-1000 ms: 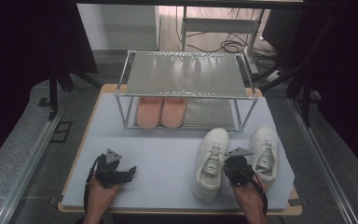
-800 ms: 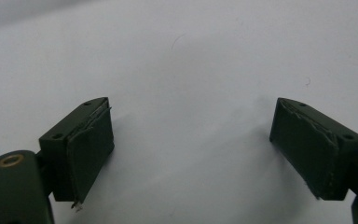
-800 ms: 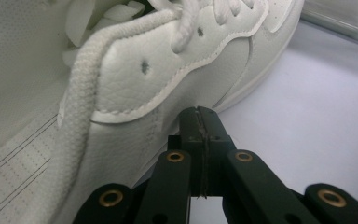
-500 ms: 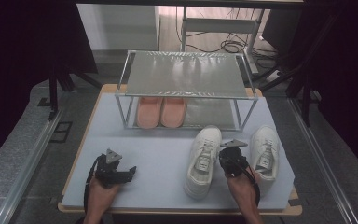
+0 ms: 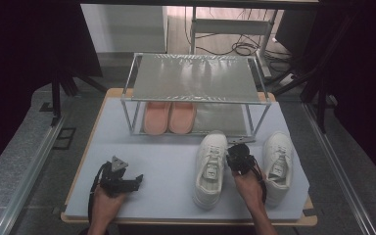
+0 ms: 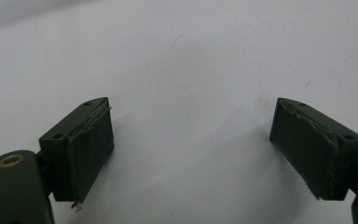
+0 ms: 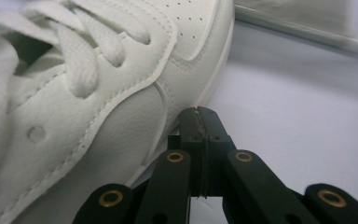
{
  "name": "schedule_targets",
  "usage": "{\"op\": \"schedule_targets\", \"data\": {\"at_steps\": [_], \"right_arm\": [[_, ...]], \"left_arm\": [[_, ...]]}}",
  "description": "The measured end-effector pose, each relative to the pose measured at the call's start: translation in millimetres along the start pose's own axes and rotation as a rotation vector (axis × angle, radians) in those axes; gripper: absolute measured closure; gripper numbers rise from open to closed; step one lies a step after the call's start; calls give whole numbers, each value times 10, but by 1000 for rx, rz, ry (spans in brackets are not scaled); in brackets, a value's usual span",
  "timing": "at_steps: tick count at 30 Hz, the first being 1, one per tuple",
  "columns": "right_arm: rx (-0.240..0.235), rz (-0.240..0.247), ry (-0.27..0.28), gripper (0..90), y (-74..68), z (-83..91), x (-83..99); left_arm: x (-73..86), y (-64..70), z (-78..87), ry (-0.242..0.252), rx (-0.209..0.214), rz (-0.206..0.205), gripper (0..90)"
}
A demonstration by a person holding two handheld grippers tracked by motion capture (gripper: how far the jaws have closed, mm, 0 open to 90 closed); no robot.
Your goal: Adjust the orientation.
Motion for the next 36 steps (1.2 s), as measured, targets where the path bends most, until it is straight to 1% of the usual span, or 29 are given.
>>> {"op": "schedule_targets", "data": {"at_steps": [2, 5, 8, 10, 11, 13, 15, 18, 23, 28, 30, 32, 36], "right_arm": [[-55, -9, 19, 899, -48, -42, -37], [-105, -10, 36, 899, -108, -97, -90], [-134, 8, 41, 899, -159, -162, -148], [-172, 25, 34, 898, -210, -216, -185], [-183, 41, 36, 898, -226, -240, -206], [-212, 50, 35, 898, -258, -272, -251], [-253, 60, 35, 898, -300, -313, -309], [-270, 106, 35, 898, -354, -364, -388], [-304, 157, 27, 898, -434, -434, -498], [-321, 215, 26, 898, -496, -467, -553], [-337, 225, 30, 899, -531, -474, -565], [-365, 234, 39, 899, -586, -480, -579], [-404, 278, 49, 898, -724, -495, -617]], "left_arm": [[0, 1, 0, 0, 0, 0, 133], [0, 0, 0, 0, 0, 0, 133], [0, 0, 0, 0, 0, 1, 134], [0, 0, 0, 0, 1, 1, 134], [0, 0, 0, 0, 1, 1, 133], [0, 0, 0, 0, 1, 1, 134], [0, 0, 0, 0, 1, 1, 134], [0, 0, 0, 0, 1, 1, 134], [0, 2, -1, 1, 1, 2, 133], [0, 1, 0, 0, 1, 1, 133], [0, 1, 0, 1, 1, 1, 134], [0, 1, 0, 0, 1, 2, 133], [0, 1, 0, 0, 1, 1, 133]]}}
Point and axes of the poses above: each handheld gripper's, and its own axes: z roughly backward along the jaws, x roughly out of its underside, y roughly to its right, the point moved 9 cm from there along -z, roughly forward along the jaws, and after that the axes turned 12 degrees about z, right-handed, at the moved point
